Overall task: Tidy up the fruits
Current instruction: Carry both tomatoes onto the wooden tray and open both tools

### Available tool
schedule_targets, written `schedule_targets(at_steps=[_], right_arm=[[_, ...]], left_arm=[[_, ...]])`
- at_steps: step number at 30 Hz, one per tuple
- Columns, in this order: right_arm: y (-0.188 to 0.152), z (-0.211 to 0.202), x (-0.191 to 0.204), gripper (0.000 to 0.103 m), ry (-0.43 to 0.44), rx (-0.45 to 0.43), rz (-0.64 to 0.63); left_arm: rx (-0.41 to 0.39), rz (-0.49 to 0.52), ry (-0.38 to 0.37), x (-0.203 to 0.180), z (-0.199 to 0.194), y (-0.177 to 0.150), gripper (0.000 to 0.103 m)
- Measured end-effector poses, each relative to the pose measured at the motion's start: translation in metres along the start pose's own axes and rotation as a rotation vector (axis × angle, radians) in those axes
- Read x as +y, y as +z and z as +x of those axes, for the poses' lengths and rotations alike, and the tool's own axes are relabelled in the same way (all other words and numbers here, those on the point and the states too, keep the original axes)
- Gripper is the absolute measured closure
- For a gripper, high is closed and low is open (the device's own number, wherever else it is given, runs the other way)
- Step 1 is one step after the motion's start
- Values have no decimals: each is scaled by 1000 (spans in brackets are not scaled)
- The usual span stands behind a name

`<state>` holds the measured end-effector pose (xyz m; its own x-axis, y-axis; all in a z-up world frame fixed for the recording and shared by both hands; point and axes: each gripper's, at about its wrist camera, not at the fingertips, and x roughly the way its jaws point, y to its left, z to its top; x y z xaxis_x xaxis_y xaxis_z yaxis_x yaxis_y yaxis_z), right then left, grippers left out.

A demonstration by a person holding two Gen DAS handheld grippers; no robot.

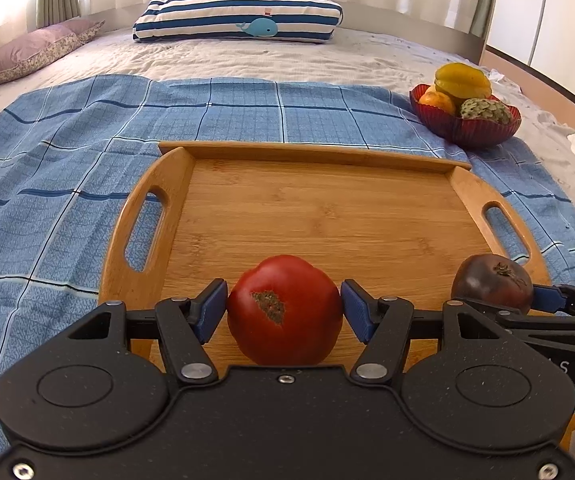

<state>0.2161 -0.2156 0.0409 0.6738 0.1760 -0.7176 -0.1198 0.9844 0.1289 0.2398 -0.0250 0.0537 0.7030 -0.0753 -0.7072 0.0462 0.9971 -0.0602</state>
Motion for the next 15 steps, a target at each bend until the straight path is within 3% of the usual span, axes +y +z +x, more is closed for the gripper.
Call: schedule_targets(at_steps=[15], right_arm=[[1,6,-1,36,-1,21,18]], left_arm=[[13,9,25,-2,7,-2,43]])
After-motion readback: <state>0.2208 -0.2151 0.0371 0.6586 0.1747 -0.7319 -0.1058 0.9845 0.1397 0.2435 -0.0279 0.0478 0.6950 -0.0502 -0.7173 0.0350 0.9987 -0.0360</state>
